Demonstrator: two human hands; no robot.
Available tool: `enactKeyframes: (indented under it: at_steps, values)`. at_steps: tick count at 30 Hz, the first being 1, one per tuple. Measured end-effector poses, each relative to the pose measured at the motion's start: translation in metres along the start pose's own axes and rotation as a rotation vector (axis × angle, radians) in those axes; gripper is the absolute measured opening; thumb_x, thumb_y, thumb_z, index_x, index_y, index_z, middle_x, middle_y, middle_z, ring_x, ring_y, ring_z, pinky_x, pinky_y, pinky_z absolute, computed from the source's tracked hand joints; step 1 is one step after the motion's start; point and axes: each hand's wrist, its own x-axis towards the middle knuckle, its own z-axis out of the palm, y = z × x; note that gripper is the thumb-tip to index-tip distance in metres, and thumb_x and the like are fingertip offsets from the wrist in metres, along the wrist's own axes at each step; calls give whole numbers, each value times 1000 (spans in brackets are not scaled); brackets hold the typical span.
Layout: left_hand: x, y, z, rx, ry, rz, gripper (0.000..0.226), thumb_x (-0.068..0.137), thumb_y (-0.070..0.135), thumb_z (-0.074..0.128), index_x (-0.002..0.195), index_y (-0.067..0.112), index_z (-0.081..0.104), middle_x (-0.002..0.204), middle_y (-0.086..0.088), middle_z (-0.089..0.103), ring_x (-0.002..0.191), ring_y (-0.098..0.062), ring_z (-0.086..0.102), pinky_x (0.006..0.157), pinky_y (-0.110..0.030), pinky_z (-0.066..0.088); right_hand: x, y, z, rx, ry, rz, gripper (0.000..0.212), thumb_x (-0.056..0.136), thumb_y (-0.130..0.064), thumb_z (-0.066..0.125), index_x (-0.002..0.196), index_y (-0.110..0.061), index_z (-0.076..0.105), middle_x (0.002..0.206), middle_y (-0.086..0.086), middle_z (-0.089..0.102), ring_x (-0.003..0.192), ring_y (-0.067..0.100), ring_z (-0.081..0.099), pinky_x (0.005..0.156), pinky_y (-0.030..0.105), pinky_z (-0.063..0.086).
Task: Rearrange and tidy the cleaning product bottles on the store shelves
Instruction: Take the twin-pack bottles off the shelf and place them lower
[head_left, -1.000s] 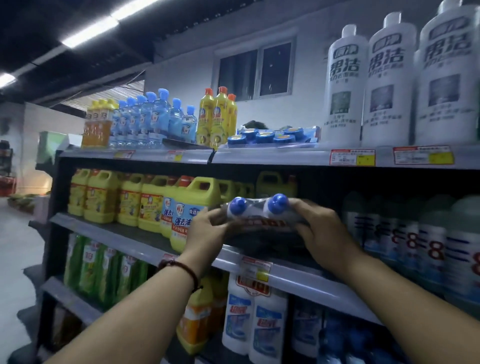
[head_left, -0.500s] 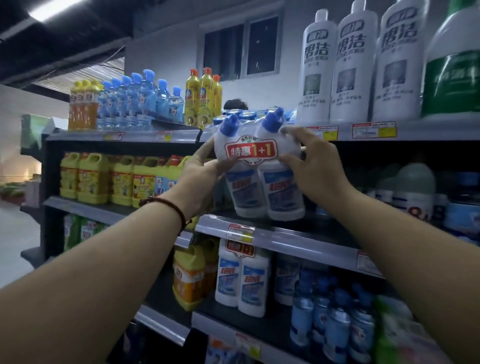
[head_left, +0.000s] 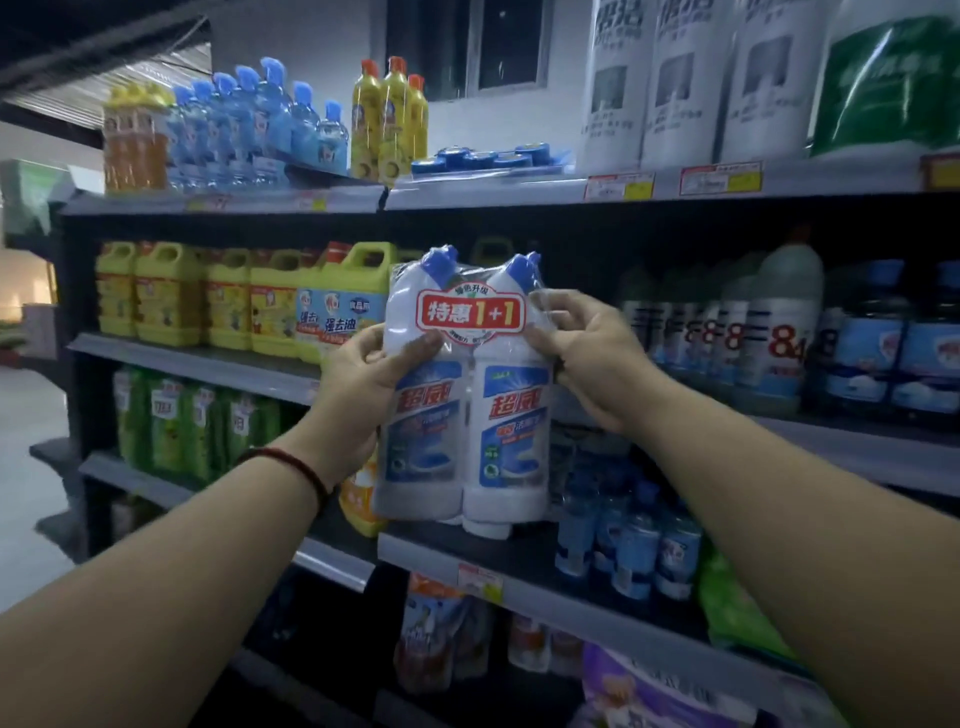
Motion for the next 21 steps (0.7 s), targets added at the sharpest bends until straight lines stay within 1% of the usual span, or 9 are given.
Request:
enactKeyframes:
  at_steps: [5, 7, 8, 10, 12, 13, 15, 18, 21]
  values:
    - [-37, -43, -18, 34, 89, -52, 54, 78, 16, 79, 125, 8, 53, 107, -16, 75, 92, -32, 75, 69, -41, 62, -32, 53, 12, 0, -39, 134, 37, 93, -9, 65, 130, -12, 59, 124, 3, 69, 112, 22, 67, 95, 40, 56]
    - [-47, -60, -23, 79, 138, -72, 58, 72, 19, 83, 122, 8, 56, 106, -15, 75, 90, -30, 76, 70, -42, 62, -44, 71, 14, -48, -24, 192, 39, 94, -15, 66, 132, -16, 57, 127, -5, 64, 112, 15, 63, 89, 32, 55]
    - [-52, -68, -24, 117, 158, -73, 60, 69, 22, 86, 120, 9, 57, 106, -13, 75, 89, -28, 76, 70, -43, 62, -50, 81, 14, -76, -5, 227, 30, 95, -18, 66, 124, -22, 61, 123, -8, 66, 106, 10, 64, 80, 26, 53]
    - [-60, -85, -23, 193, 187, -74, 61, 64, 27, 88, 116, 12, 59, 103, -9, 75, 86, -24, 76, 71, -42, 62, -60, 101, 17, -132, 44, 301, 11, 97, -17, 63, 97, -28, 64, 104, -9, 70, 89, 6, 64, 66, 21, 48]
    - [-65, -103, -18, 226, 244, -78, 57, 62, 28, 89, 110, 17, 61, 100, -6, 75, 86, -22, 75, 70, -40, 62, -66, 126, 18, -218, 82, 360, 12, 97, -16, 62, 88, -23, 62, 92, -1, 70, 80, 11, 63, 67, 25, 48]
    - [-66, -111, -13, 223, 289, -81, 53, 63, 27, 90, 106, 19, 61, 98, -4, 74, 86, -21, 74, 68, -38, 61, -69, 135, 17, -267, 63, 389, 6, 96, -13, 62, 93, -17, 65, 92, 6, 70, 80, 17, 64, 70, 29, 48]
    - [-61, -126, -6, 206, 404, -87, 45, 66, 22, 91, 98, 23, 60, 96, -3, 72, 84, -22, 72, 64, -35, 58, -71, 146, 16, -335, 13, 459, 16, 91, -7, 60, 106, -8, 67, 95, 8, 71, 88, 25, 65, 76, 34, 48]
    - [-49, -139, 0, 188, 527, -132, 47, 65, 26, 93, 98, 26, 59, 98, -4, 71, 85, -25, 69, 72, -42, 59, -73, 152, 16, -465, -97, 485, 15, 94, -17, 60, 93, -27, 70, 97, -3, 72, 93, 19, 68, 88, 37, 57]
    - [-39, -148, 5, 165, 530, -163, 55, 65, 29, 93, 108, 21, 61, 99, -4, 70, 88, -28, 69, 75, -46, 59, -71, 157, 19, -608, -143, 455, 19, 96, -20, 52, 105, -17, 68, 109, 5, 70, 100, 23, 66, 94, 46, 56]
